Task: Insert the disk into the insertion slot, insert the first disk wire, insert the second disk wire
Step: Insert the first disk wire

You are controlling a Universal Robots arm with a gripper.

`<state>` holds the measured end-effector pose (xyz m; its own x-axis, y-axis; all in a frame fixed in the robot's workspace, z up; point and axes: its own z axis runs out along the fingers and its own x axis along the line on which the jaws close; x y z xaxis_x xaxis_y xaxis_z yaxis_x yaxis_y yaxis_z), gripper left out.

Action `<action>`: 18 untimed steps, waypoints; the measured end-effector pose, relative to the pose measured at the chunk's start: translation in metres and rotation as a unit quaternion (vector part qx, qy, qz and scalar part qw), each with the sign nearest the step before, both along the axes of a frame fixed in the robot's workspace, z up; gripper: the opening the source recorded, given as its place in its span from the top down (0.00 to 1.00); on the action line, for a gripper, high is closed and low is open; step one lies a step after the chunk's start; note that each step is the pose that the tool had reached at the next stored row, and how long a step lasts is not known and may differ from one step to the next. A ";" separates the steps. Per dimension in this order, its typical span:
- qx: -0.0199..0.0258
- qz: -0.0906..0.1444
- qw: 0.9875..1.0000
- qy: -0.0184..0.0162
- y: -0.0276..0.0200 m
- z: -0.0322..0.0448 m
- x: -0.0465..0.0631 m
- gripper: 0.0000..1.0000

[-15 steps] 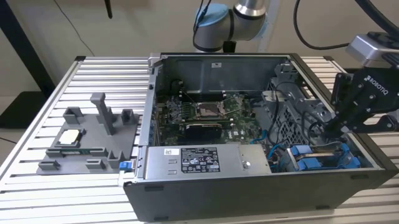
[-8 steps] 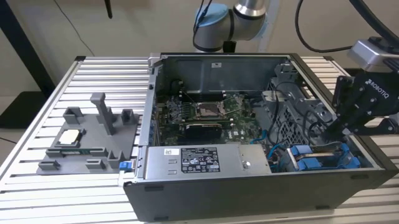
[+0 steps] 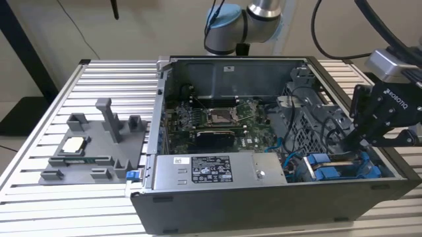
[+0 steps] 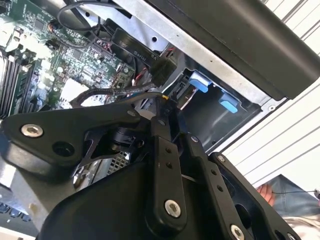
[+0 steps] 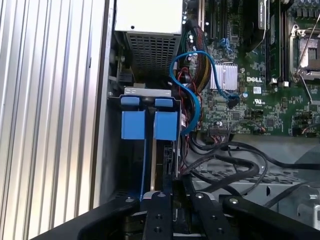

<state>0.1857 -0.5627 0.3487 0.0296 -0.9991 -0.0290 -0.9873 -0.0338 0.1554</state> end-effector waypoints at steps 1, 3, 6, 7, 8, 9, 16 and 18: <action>0.000 0.000 1.000 0.000 0.0000 -0.0004 0.000 0.81; 0.000 0.000 1.000 -0.001 0.0000 -0.0011 0.000 0.81; 0.000 0.000 1.000 -0.001 -0.0001 -0.0018 0.000 0.81; 0.000 0.000 1.000 -0.001 -0.0001 -0.0018 0.000 0.81; 0.000 0.000 1.000 -0.001 -0.0001 -0.0019 0.000 0.81; 0.000 0.000 1.000 -0.001 -0.0002 -0.0019 0.000 0.81; 0.000 -0.001 1.000 -0.001 -0.0004 -0.0045 0.000 0.81; 0.000 -0.002 1.000 -0.001 -0.0009 -0.0052 0.000 0.81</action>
